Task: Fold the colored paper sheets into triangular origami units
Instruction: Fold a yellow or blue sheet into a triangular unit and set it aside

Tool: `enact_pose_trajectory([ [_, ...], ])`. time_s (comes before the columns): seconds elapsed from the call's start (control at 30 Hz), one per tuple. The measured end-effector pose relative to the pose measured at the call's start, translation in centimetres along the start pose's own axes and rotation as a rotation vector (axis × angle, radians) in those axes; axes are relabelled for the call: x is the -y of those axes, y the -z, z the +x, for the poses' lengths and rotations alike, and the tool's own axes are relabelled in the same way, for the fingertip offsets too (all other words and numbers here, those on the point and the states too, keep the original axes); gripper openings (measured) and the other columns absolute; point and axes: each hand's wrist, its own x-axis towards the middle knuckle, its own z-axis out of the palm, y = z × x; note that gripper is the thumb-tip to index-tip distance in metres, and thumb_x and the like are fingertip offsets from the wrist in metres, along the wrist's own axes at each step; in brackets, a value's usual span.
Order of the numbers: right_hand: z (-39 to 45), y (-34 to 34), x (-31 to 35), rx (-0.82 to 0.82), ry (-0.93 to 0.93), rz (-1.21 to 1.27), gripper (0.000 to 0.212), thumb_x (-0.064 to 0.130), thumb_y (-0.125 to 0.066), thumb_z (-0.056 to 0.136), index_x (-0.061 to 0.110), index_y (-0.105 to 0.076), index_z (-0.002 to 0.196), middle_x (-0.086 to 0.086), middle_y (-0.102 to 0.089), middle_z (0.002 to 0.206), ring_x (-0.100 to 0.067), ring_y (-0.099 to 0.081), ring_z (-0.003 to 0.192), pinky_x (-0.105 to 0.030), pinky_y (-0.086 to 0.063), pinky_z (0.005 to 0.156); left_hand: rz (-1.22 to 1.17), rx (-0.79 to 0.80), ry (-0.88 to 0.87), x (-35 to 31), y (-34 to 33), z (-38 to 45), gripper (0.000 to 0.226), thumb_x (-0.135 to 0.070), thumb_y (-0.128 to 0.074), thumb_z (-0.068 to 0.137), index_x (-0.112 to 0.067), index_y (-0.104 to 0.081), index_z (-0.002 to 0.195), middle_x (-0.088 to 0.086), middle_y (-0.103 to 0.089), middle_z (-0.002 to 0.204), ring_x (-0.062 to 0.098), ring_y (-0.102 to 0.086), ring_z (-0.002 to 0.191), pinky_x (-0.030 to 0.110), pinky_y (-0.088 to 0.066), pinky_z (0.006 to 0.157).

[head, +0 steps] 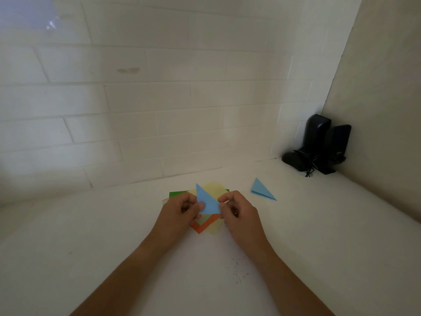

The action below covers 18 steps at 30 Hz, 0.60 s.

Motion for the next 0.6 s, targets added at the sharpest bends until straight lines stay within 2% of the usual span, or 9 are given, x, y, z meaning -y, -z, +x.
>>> enact_pose_trajectory([
  [0.1, -0.1, 0.0, 0.1, 0.012, 0.028, -0.038, 0.010, 0.010, -0.061, 0.098, 0.020, -0.061, 0.096, -0.006, -0.060, 0.069, -0.005, -0.045, 0.055, -0.014, -0.038, 0.055, 0.008, -0.011, -0.011, 0.0, 0.0, 0.0, 0.015, -0.018, -0.070, 0.097, -0.011, -0.067, 0.084, 0.004, -0.068, 0.067, 0.008, -0.062, 0.061, 0.014, -0.046, 0.058],
  [0.2, -0.1, 0.0, 0.1, 0.002, 0.076, -0.073, 0.016, 0.006, -0.059, 0.098, 0.020, -0.054, 0.090, 0.003, -0.053, 0.066, -0.005, -0.043, 0.056, -0.015, -0.036, 0.054, 0.018, -0.044, -0.025, -0.1, -0.2, 0.0, 0.006, -0.021, -0.074, 0.095, -0.018, -0.070, 0.092, 0.009, -0.072, 0.076, 0.010, -0.064, 0.059, 0.016, -0.048, 0.057],
  [0.27, -0.1, 0.1, -0.1, -0.016, 0.096, -0.099, 0.019, 0.005, -0.057, 0.099, 0.021, -0.052, 0.089, 0.004, -0.052, 0.066, -0.006, -0.042, 0.056, -0.017, -0.036, 0.054, 0.029, -0.061, -0.043, -0.1, -0.3, -0.1, 0.010, -0.024, -0.077, 0.092, -0.023, -0.068, 0.097, 0.005, -0.071, 0.081, 0.008, -0.061, 0.058, 0.017, -0.048, 0.057],
  [0.33, 0.1, 0.0, -0.6, -0.064, 0.084, -0.109, 0.019, 0.005, -0.055, 0.101, 0.022, -0.056, 0.091, 0.005, -0.059, 0.072, -0.007, -0.045, 0.057, -0.017, -0.037, 0.055, 0.094, -0.075, -0.090, 0.2, -0.2, 0.0, 0.017, -0.022, -0.080, 0.089, -0.024, -0.067, 0.098, 0.000, -0.068, 0.084, 0.006, -0.055, 0.060, 0.015, -0.045, 0.060],
  [0.4, 0.2, -0.1, -1.0, -0.144, 0.052, -0.097, 0.021, 0.004, -0.054, 0.101, 0.021, -0.063, 0.094, 0.010, -0.067, 0.085, -0.003, -0.056, 0.066, -0.013, -0.042, 0.061, 0.252, -0.084, -0.176, 0.8, 0.0, 0.2, 0.022, -0.023, -0.083, 0.084, -0.028, -0.067, 0.097, -0.009, -0.063, 0.091, 0.008, -0.054, 0.073, 0.016, -0.042, 0.068],
  [0.47, 0.3, 0.0, -1.0, -0.238, 0.012, -0.096, 0.024, 0.001, -0.053, 0.100, 0.020, -0.068, 0.098, 0.011, -0.070, 0.096, 0.000, -0.062, 0.080, -0.011, -0.045, 0.068, 0.400, -0.073, -0.221, 1.1, 0.0, 0.3, 0.028, -0.045, -0.076, 0.075, -0.035, -0.068, 0.100, -0.021, -0.056, 0.104, 0.003, -0.051, 0.092, 0.026, -0.042, 0.082],
  [0.53, 0.4, 0.1, -0.9, -0.305, -0.063, -0.087, 0.026, 0.001, -0.053, 0.099, 0.019, -0.069, 0.108, 0.009, -0.070, 0.105, -0.001, -0.063, 0.088, -0.008, -0.045, 0.071, 0.505, -0.026, -0.177, 1.1, 0.0, 0.1, 0.055, -0.067, -0.055, 0.066, -0.039, -0.069, 0.112, -0.024, -0.053, 0.117, 0.008, -0.047, 0.116, 0.033, -0.040, 0.098],
  [0.6, 0.6, 0.3, -1.1, -0.327, -0.166, -0.060, 0.033, 0.006, -0.054, 0.100, 0.021, -0.064, 0.128, 0.009, -0.067, 0.117, -0.003, -0.064, 0.094, -0.008, -0.046, 0.075, 0.584, 0.033, -0.118, 1.1, 0.0, 0.0, 0.078, -0.076, -0.041, 0.060, -0.041, -0.064, 0.126, -0.019, -0.054, 0.129, 0.011, -0.043, 0.130, 0.032, -0.031, 0.106],
])
